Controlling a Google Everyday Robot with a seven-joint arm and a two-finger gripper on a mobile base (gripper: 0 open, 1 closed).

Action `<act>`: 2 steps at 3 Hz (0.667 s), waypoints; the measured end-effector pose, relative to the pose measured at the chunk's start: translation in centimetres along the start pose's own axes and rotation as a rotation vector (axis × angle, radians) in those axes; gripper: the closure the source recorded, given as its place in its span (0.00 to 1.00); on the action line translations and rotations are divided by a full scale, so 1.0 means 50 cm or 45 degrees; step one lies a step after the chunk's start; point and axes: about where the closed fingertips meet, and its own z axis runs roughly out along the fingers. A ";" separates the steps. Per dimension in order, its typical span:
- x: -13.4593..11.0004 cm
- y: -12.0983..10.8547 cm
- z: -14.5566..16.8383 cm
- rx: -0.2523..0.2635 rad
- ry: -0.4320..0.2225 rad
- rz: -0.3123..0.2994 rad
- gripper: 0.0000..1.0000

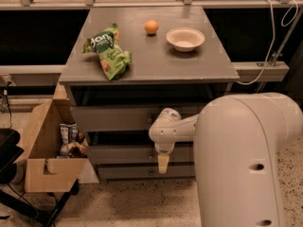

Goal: Open middle drawer

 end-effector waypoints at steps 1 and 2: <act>0.005 0.004 0.007 -0.012 0.000 0.005 0.00; 0.032 0.042 0.040 -0.121 0.047 0.034 0.18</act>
Offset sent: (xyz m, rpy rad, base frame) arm -0.0445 -0.0275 -0.0470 -0.0399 0.2375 -0.0913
